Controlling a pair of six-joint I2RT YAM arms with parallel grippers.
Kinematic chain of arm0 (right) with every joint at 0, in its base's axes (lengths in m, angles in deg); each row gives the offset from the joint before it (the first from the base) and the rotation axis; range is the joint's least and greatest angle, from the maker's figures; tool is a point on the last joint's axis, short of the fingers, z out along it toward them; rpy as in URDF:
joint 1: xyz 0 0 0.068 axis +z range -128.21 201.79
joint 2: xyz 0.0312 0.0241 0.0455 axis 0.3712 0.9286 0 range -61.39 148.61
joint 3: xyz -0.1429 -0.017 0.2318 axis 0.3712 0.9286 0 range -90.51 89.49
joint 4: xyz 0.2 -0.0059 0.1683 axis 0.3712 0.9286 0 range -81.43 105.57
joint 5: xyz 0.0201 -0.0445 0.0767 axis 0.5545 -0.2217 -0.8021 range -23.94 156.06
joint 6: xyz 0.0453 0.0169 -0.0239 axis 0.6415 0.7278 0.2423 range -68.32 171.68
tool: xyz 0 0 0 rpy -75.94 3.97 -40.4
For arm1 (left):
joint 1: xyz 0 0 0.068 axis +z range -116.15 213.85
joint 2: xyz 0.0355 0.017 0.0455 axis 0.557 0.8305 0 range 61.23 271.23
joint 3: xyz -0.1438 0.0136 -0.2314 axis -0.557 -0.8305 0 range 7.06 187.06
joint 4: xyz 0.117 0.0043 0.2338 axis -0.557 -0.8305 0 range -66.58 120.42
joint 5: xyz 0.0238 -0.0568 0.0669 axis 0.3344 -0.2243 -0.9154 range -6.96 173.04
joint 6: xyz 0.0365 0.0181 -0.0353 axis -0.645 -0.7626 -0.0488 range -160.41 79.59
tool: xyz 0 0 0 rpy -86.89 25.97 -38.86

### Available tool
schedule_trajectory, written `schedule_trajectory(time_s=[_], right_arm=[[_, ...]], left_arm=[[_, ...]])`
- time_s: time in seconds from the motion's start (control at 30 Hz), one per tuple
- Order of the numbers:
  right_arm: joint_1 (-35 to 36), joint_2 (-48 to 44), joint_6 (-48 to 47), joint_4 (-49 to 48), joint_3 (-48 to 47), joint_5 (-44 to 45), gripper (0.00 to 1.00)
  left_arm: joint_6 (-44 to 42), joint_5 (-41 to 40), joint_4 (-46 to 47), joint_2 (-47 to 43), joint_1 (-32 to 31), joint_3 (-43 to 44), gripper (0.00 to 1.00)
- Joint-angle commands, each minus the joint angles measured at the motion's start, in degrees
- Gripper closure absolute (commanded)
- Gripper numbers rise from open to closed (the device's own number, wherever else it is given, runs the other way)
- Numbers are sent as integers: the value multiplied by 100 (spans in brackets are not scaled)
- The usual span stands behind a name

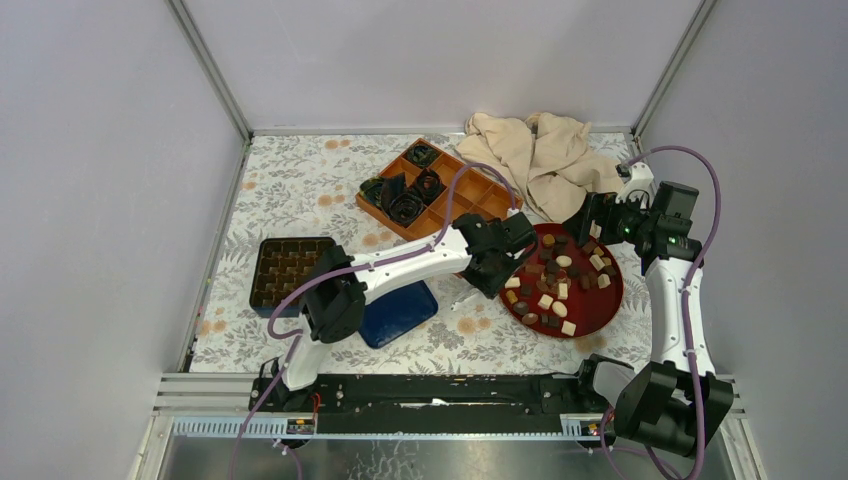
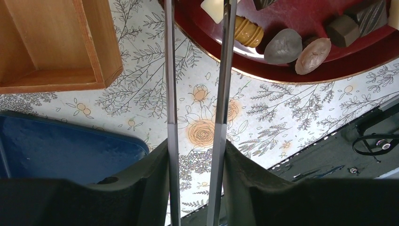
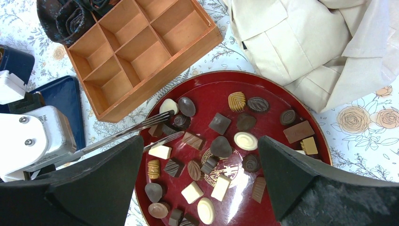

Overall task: Pack the chocolate
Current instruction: Pick up the fake chocolate from the plate.

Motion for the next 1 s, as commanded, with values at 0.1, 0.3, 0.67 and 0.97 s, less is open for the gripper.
schedule_trajectory(time_s=[0.1,0.3,0.67,0.97], right_arm=[[-21,-159,-60,-95,-138,-161,0],[-21,-168,-62,-101,-139,-157,0],[-21,-177,-60,-97,-134,-188,0],[-21,-184,-60,-98,-134,-198,0]], left_arm=[[-73,148,-115,-5,-9,338,62],[-16,201,-120,-115,-22,293,65],[-84,-103,-278,-12,-14,276,53],[-59,-20,-274,-25,29,368,94]])
